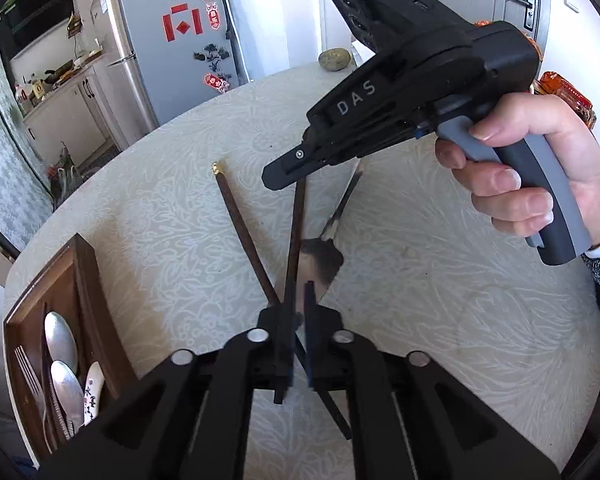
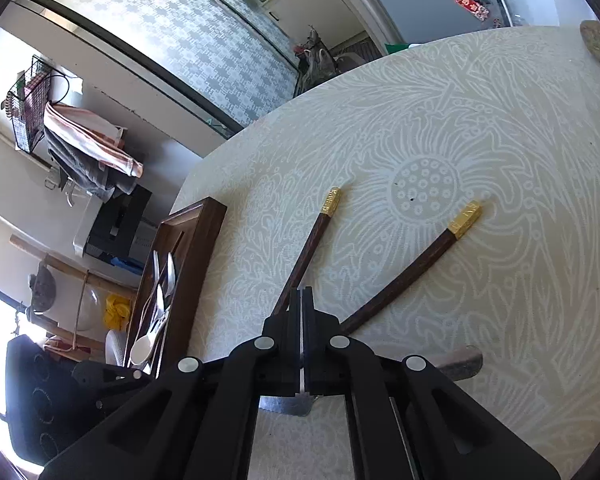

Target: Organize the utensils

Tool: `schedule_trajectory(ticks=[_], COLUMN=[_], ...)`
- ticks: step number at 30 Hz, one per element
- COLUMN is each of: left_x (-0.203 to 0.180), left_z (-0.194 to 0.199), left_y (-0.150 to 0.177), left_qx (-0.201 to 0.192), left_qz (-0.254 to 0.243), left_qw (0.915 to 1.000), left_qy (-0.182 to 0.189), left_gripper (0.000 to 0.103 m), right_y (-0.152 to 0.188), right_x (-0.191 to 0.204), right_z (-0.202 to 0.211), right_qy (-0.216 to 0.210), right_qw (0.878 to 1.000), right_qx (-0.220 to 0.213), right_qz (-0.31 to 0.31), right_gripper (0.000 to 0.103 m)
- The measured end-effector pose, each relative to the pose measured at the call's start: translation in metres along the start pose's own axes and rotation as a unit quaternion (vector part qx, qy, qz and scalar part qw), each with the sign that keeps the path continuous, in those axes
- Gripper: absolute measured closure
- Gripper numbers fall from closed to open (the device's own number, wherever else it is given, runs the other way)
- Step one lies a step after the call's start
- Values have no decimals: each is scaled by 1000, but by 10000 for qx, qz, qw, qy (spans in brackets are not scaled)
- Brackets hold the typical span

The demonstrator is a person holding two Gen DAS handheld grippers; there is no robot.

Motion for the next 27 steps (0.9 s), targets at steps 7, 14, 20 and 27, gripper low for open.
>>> schedule_trajectory(ticks=[7,14,20,27], left_x=[6,52,50,41], left_z=[-1,-17,-17,-15], left_y=[9,15,14,15], left_qx=[120,419,476,449], left_qz=[-277,759,792,806], left_qw=[9989,9956,9954,9957], left_qy=[-360,-357,-254,-52], left_gripper=[53,50,64,89], right_y=[0,0,-1,1], right_x=[3,4,5,6], right_z=[2,5,5,5], right_qy=[-104,-183,-157,-158], right_qw=[9999,9998,9998,9998], right_qx=[6,-21,-39,-23], right_qz=[60,59,66,102], right_gripper=[96,94,90,90])
Point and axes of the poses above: each gripper's, at about its wrist camera, not at the fingertips, and z roughly against the way its jaws point, x to its left, y to its underside, the point moved 7 cm from there along -z, roughly the way its jaws point, and after that the axes turned 4 degrees about -y, right-handed, at the moved point
